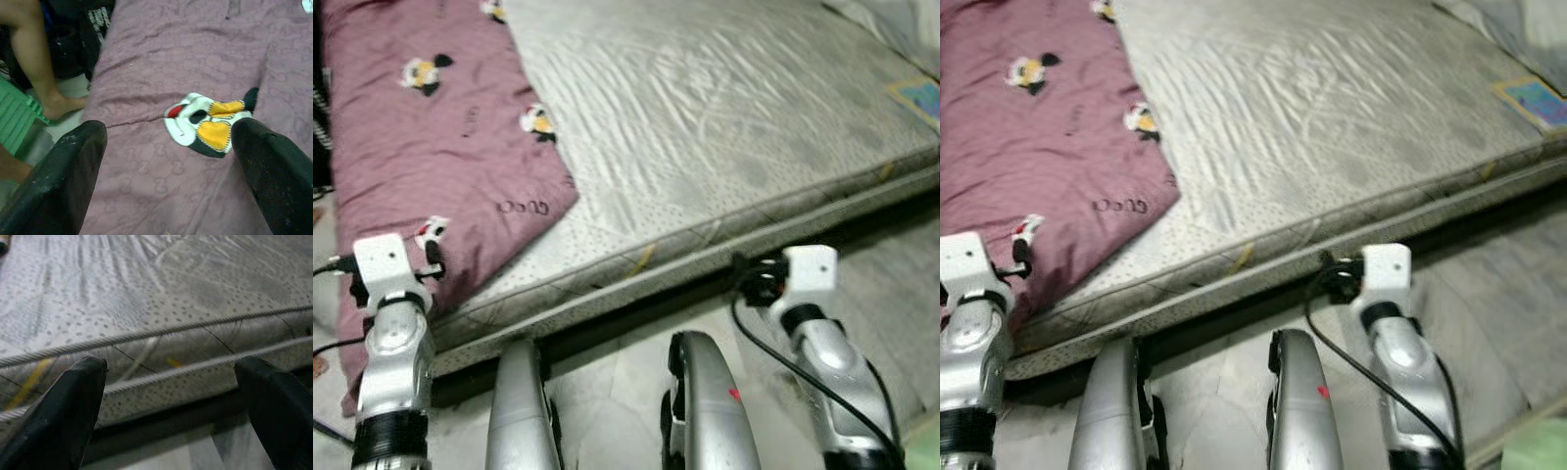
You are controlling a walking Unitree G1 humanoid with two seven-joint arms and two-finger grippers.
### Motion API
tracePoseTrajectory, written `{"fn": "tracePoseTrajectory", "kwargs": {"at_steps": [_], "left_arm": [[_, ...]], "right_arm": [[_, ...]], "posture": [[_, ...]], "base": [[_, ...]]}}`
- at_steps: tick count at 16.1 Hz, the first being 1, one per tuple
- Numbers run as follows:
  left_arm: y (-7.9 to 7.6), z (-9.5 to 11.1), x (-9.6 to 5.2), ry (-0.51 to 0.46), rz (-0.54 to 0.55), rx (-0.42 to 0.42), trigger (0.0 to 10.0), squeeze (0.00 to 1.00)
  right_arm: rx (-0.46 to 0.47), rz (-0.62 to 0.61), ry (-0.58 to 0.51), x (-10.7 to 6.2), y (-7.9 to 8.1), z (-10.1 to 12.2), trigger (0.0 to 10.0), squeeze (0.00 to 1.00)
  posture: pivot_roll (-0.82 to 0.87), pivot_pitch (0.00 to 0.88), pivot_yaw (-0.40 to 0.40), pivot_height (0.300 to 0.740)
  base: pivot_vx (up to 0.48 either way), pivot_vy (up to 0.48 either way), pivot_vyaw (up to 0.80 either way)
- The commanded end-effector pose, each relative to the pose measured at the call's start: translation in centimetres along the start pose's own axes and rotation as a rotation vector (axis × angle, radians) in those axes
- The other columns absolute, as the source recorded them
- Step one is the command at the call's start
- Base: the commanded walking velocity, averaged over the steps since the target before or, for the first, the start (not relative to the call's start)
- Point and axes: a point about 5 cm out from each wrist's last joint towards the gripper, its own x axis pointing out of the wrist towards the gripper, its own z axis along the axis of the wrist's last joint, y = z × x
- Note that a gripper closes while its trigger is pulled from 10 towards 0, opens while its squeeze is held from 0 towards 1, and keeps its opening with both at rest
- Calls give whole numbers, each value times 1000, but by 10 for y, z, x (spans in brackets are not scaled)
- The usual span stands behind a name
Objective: Clean up the room
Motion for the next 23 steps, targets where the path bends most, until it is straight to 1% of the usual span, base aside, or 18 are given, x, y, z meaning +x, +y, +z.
{"fn": "tracePoseTrajectory", "kwargs": {"at_steps": [1, 3, 4, 5, 6, 7, 8, 9, 10, 13, 14, 15, 16, 17, 18, 19, 21, 23], "left_arm": [[7, -10, 7, 55, 44, 20, 10000, 0], [0, -24, 14, 174, 8, 62, 10000, 0], [-18, -31, 16, 246, -86, 78, 10000, 0], [-23, -32, 17, 254, -108, 86, 10000, 0], [-42, -33, 15, 264, -208, 117, 10000, 0], [-63, -35, 10, 259, -327, 185, 10000, 0], [-78, -37, 5, 252, -409, 234, 10000, 0], [-98, -40, -6, 224, -540, 308, 10000, 0], [-110, -41, -16, 191, -629, 374, 10000, 0], [-132, -43, -44, 70, -880, 508, 10000, 0], [-138, -37, -52, -40, -959, 548, 10000, 0], [-140, -34, -55, -84, -979, 553, 10000, 0], [-139, -28, -53, -120, -945, 518, 10000, 0], [-131, -4, -39, -253, -766, 435, 10000, 0], [-120, 14, -25, -294, -609, 332, 10000, 0], [-112, 20, -17, -282, -526, 275, 10000, 0], [-90, 20, 7, -159, -339, 150, 10000, 0], [-77, 4, 24, 30, -265, 109, 10000, 0]], "right_arm": [[-8, 2, -10, -3, -1, 5, 10000, 0], [-18, 2, -11, -3, 0, 7, 10000, 0], [-24, 5, -10, -3, 0, 8, 10000, 0], [-24, 6, -8, -3, 0, 8, 10000, 0], [-29, 8, -7, -1, -1, 9, 10000, 0], [-34, 10, -8, 0, 0, 10, 10000, 0], [-39, 11, -9, 1, 0, 10, 10000, 0], [-45, 14, -10, 2, 0, 10, 10000, 0], [-48, 18, -14, 3, 1, 11, 10000, 0], [-44, 26, -22, 10, 5, 12, 10000, 0], [-43, 28, -23, 12, 6, 12, 10000, 0], [-42, 27, -24, 13, 7, 12, 10000, 0], [-41, 26, -26, 13, 7, 12, 10000, 0], [-41, 24, -31, 14, 7, 13, 10000, 0], [-42, 20, -33, 13, 6, 13, 10000, 0], [-43, 17, -34, 13, 5, 13, 10000, 0], [-47, 10, -40, 10, 3, 13, 10000, 0], [-51, -3, -48, 3, 0, 18, 10000, 0]], "posture": [[-155, 266, 4, 562], [-158, 265, 3, 562], [-167, 259, 1, 562], [-167, 259, 1, 562], [-173, 249, -1, 562], [-174, 244, -2, 562], [-174, 237, -5, 562], [-173, 231, -6, 562], [-172, 227, -7, 562], [-154, 206, -5, 562], [-149, 200, -4, 562], [-148, 198, -4, 562], [-148, 195, -2, 562], [-152, 191, -2, 562], [-156, 190, -1, 562], [-158, 188, -1, 562], [-176, 189, 3, 562], [-203, 209, 6, 562]], "base": [[0, 0, 0], [0, 0, 0], [0, 0, 0], [0, 0, 0], [0, 0, 0], [0, 0, 0], [0, 0, 0], [0, 0, 0], [0, 0, 0], [0, 0, 0], [0, 0, 0], [0, 0, 0], [0, 0, 0], [0, 0, 0], [0, 0, 0], [0, 0, 0], [0, 0, 0], [0, 0, 0]]}}
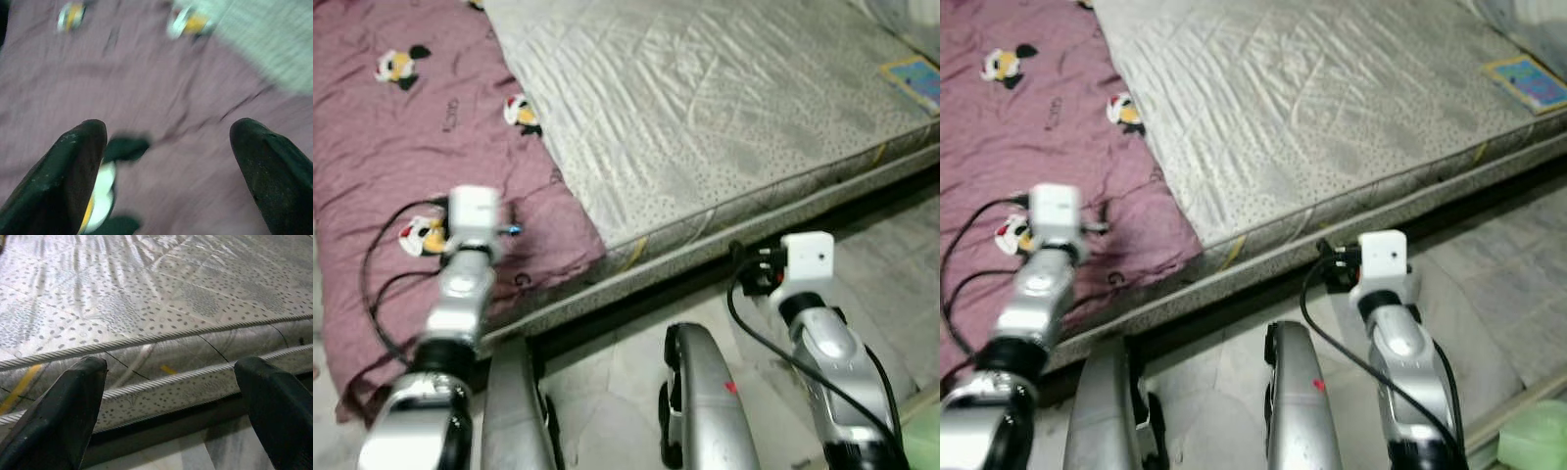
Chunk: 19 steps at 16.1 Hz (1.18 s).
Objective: Clean up the room
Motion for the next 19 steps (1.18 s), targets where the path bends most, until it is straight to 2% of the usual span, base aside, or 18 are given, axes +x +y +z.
{"fn": "tracePoseTrajectory", "kwargs": {"at_steps": [1, 3, 4, 7, 10, 13, 14, 16, 17, 19], "left_arm": [[1, -23, 1, 159, 0, -17, 10000, 0], [-1, -30, 4, 244, -28, -25, 10000, 0], [-7, -32, 5, 287, -63, -49, 10000, 0], [-36, -24, 9, 325, -180, -30, 10000, 0], [-91, -8, 3, 282, -406, 56, 10000, 0], [-117, -20, -11, 321, -537, 88, 10000, 0], [-124, -31, -20, 339, -597, 138, 10000, 0], [-127, -33, -24, 286, -644, 201, 10000, 0], [-125, -27, -21, 211, -633, 225, 10000, 0], [-114, -13, -13, 104, -545, 179, 10000, 0]], "right_arm": [[-9, -22, -3, -7, -6, 4, 10000, 0], [-14, -36, 10, -18, -10, 4, 10000, 0], [-17, -43, 18, -24, -12, 4, 10000, 0], [-21, -58, 44, -36, -15, 3, 10000, 0], [-22, -56, 53, -37, -14, 5, 10000, 0], [-17, -48, 46, -32, -10, 6, 10000, 0], [-11, -46, 43, -29, -8, 6, 10000, 0], [1, -40, 32, -22, -5, 7, 10000, 0], [15, -32, 17, -16, 0, 9, 10000, 0], [30, -20, -3, -6, 6, 11, 10000, 0]], "posture": [[-215, 218, 6, 562], [-245, 247, 13, 562], [-260, 259, 15, 562], [-281, 280, 18, 562], [-284, 283, 19, 562], [-273, 269, 21, 562], [-267, 260, 23, 562], [-238, 238, 27, 562], [-221, 224, 27, 562], [-189, 202, 23, 562]], "base": [[0, 0, 0], [0, 0, 0], [0, 0, 0], [0, 0, 0], [0, 0, 0], [0, 0, 0], [0, 0, 0], [0, 0, 0], [0, 0, 0], [0, 0, 0]]}}
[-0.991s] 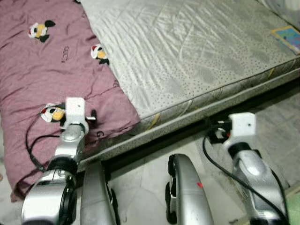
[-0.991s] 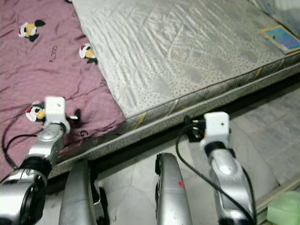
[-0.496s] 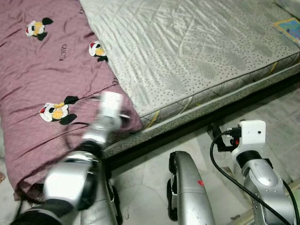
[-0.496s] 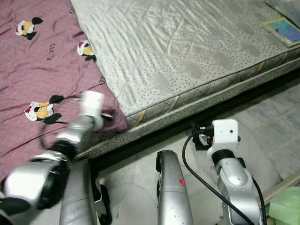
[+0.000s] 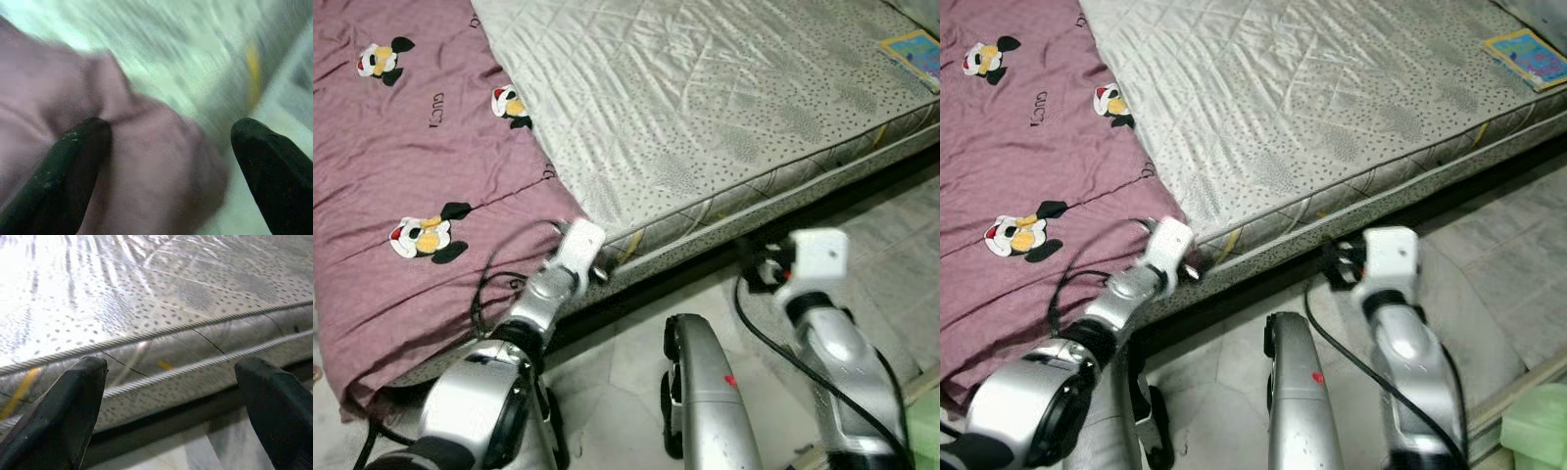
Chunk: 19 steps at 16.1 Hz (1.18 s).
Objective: Clean up the room
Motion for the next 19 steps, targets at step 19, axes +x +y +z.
{"fn": "tracePoseTrajectory", "kwargs": {"at_steps": [19], "left_arm": [[65, -4, -133, -379, 608, -173, 10000, 0]], "right_arm": [[102, 179, -161, 69, 67, 7, 10000, 0]], "posture": [[39, 0, -24, 562]], "base": [[0, 0, 186]]}}
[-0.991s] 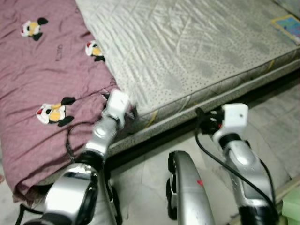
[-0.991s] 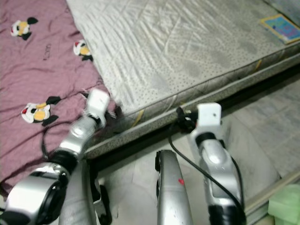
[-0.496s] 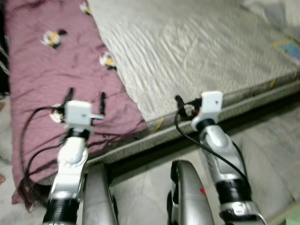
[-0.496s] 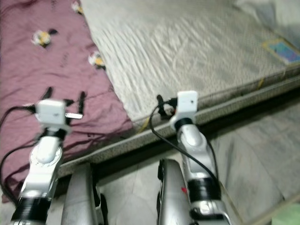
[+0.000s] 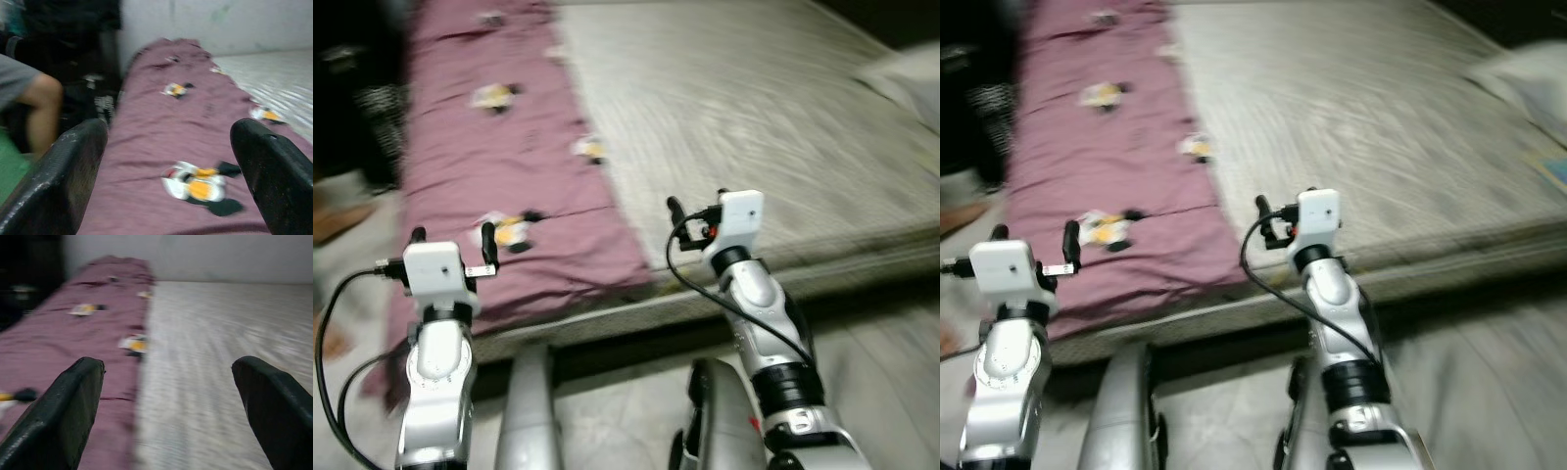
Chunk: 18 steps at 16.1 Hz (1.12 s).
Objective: Clean up the room
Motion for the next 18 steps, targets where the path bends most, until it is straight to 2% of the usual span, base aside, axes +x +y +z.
{"fn": "tracePoseTrajectory", "kwargs": {"at_steps": [1, 4, 6, 9, 12, 18], "left_arm": [[-4, 1, 4, 3, -44, 6, 10000, 0], [-19, -3, 3, 40, -199, 4, 10000, 0], [-32, -5, 0, 47, -251, -29, 10000, 0], [-39, -2, 0, 19, -256, -31, 10000, 0], [-28, 0, 11, 15, -156, -101, 10000, 0], [-26, 4, 17, 3, -125, -133, 10000, 0]], "right_arm": [[7, -7, -20, 3, -3, 5, 10000, 0], [18, -10, -31, 3, -4, 4, 10000, 0], [34, -1, -47, 2, -2, 5, 10000, 0], [33, -15, -70, 1, -6, 11, 10000, 0], [44, -3, -73, 2, -6, 12, 10000, 0], [50, 6, -81, 6, -5, 17, 10000, 0]], "posture": [[35, 0, -23, 562], [20, 0, -13, 562], [-2, 0, 0, 562], [-22, 0, 2, 577], [-27, 0, -3, 617], [-24, 0, -5, 696]], "base": [[0, 0, 0], [0, 0, 0], [0, 0, 0], [0, 0, 0], [0, 0, 0], [0, 0, 0]]}}
